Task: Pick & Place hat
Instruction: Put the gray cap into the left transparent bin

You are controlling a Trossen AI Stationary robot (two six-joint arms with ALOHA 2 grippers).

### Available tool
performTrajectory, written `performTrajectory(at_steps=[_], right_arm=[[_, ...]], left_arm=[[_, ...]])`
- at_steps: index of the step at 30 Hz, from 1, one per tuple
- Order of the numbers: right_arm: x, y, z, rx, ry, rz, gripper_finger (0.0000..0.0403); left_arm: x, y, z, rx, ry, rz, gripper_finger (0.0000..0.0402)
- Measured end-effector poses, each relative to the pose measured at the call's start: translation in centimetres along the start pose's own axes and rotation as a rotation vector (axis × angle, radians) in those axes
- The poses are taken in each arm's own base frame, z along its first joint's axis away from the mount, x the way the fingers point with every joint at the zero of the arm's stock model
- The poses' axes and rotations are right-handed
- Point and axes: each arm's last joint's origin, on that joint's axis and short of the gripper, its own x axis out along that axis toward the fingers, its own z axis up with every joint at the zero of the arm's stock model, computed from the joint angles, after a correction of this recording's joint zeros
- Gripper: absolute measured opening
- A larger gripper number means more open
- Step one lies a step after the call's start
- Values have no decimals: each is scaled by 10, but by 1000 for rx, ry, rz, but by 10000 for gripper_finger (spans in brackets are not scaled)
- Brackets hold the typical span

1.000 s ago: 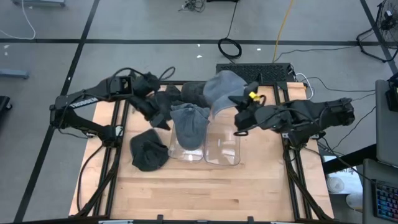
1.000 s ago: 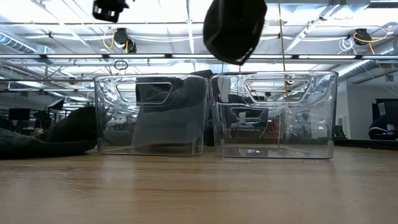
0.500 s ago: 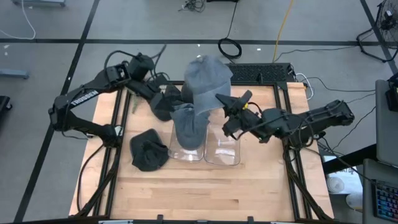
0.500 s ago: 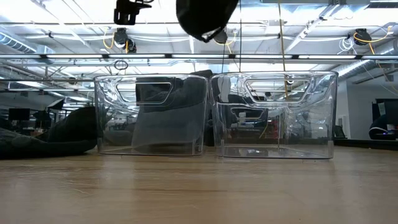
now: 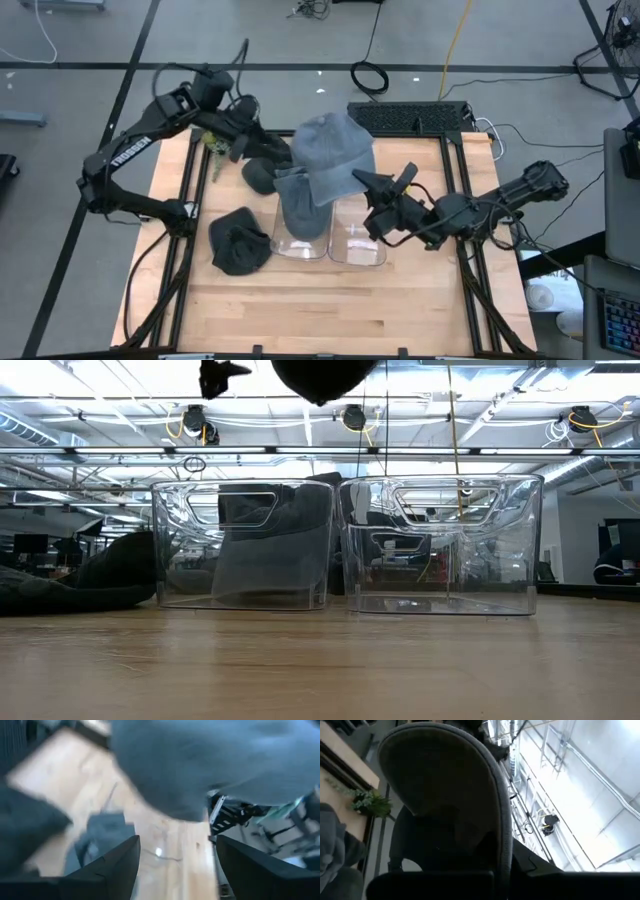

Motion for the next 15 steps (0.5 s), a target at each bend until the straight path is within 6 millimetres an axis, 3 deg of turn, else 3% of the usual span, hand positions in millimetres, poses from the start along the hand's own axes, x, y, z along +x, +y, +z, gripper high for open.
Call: performTrajectory(at_steps=[5, 11, 15], right_arm=[[-2, 3, 3, 1, -10, 9, 0], [-1, 12, 9, 1, -55, 24, 0], [-1, 15, 13, -10, -108, 38, 0]], left_arm=[[-14, -22, 16, 181, -68, 22, 271], [-27, -33, 27, 214, -137, 151, 271], [-26, -38, 31, 239, -145, 173, 271]])
